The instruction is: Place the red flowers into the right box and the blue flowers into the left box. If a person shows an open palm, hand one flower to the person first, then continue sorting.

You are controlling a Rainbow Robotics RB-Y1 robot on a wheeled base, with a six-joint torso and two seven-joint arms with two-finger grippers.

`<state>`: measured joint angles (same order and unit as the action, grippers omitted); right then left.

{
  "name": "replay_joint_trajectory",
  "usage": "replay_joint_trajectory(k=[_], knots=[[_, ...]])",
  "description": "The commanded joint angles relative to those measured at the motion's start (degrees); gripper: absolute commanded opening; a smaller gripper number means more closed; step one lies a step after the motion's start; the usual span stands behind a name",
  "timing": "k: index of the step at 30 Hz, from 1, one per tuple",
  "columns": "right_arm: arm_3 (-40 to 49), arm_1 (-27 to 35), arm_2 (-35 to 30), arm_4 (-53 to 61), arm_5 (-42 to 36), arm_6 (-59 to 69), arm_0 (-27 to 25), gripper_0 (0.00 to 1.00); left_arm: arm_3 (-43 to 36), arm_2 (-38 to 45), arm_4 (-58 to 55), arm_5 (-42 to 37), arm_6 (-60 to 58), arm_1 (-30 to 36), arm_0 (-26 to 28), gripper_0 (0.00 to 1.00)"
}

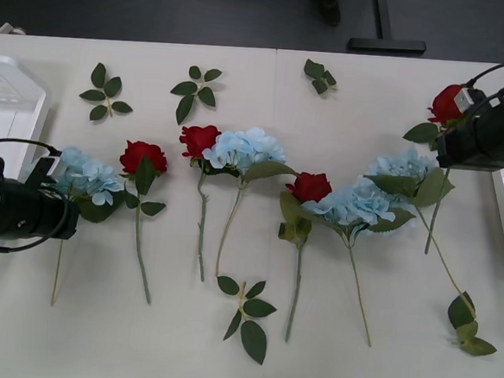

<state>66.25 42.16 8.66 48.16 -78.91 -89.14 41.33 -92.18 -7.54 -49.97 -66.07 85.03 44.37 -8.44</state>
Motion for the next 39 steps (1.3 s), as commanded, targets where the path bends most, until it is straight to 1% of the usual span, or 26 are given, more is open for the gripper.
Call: replay_joint_trajectory(k=[1, 3, 6, 9, 10, 13, 15, 16, 18, 21, 23, 26, 29, 34, 36, 37, 39], knots=[[0.4, 5.1, -0.9, -1.3, 0.3, -1.4, 2.5, 0.0, -5.6, 0.2, -1.3, 0.1, -3.4, 5.5, -1.2, 0.0], [0.4, 6.9, -0.9, -2.1, 1.4, -4.3, 2.3, 0.0, -8.0, 1.7, -1.4, -3.0, -3.4, 9.0, -1.8, 0.0], [-0.2, 8.6, -0.8, -3.7, 3.2, -7.2, 2.1, 0.0, -11.2, 3.1, -2.1, -8.5, -3.6, 14.2, -4.2, 0.0], [-1.2, 9.3, -0.8, -7.8, 5.9, -9.7, 2.1, 0.0, -11.9, 4.6, -2.5, -13.3, -3.8, 18.8, -7.2, 0.0], [-1.6, 9.4, -0.8, -10.4, 7.5, -10.5, 2.1, 0.0, -11.6, 5.1, -2.0, -15.3, -3.5, 20.4, -9.0, 0.0], [-3.1, 9.5, -0.8, -16.0, 11.4, -11.0, 2.1, 0.0, -8.4, 5.1, -1.8, -18.8, -3.0, 23.0, -13.7, 0.0], [-5.7, 9.4, -0.8, -20.4, 14.8, -11.1, 2.1, 0.0, -3.9, 5.1, -1.6, -21.4, -2.3, 23.5, -18.2, 0.0], [-6.4, 9.5, -0.8, -21.3, 15.5, -11.1, 2.1, 0.0, -2.6, 5.2, -1.4, -21.7, -1.6, 23.5, -19.2, 0.0], [-9.5, 10.0, -0.8, -23.7, 17.7, -11.2, 2.1, 0.0, 2.4, 5.0, 0.4, -22.7, 2.5, 23.4, -22.9, 0.0], [-12.3, 11.2, -0.4, -26.4, 19.1, -11.5, 2.1, 0.0, 8.4, 3.1, 4.7, -21.6, 7.8, 23.4, -27.0, 0.0], [-13.7, 12.3, 1.3, -29.1, 20.0, -11.7, 2.1, 0.0, 12.5, 1.3, 7.8, -19.3, 11.0, 23.3, -28.7, 0.0], [-15.4, 14.7, 5.2, -30.1, 22.0, -11.7, 2.1, 0.0, 16.9, -1.1, 10.6, -14.7, 13.8, 22.5, -29.2, 0.0], [-17.5, 16.3, 8.8, -30.1, 23.5, -11.1, 2.1, 0.0, 20.2, -2.3, 13.2, -11.3, 14.1, 21.3, -29.2, 0.0], [-21.4, 16.6, 13.1, -31.3, 25.2, -10.4, 2.2, 0.0, 25.2, -4.0, 15.5, -6.0, 13.9, 20.1, -29.2, 0.01], [-23.1, 16.6, 15.0, -31.3, 26.2, -10.0, 2.1, 0.0, 26.5, -4.7, 15.5, -4.3, 14.0, 20.1, -29.2, 0.14], [-24.1, 16.6, 15.9, -31.1, 27.1, -9.7, 2.2, 0.0, 27.2, -5.1, 15.5, -3.2, 14.0, 20.1, -29.2, 0.32], [-25.5, 16.0, 17.1, -30.1, 27.9, -9.3, 2.2, 0.0, 28.5, -5.2, 15.5, -1.6, 14.0, 20.0, -29.2, 0.53]])
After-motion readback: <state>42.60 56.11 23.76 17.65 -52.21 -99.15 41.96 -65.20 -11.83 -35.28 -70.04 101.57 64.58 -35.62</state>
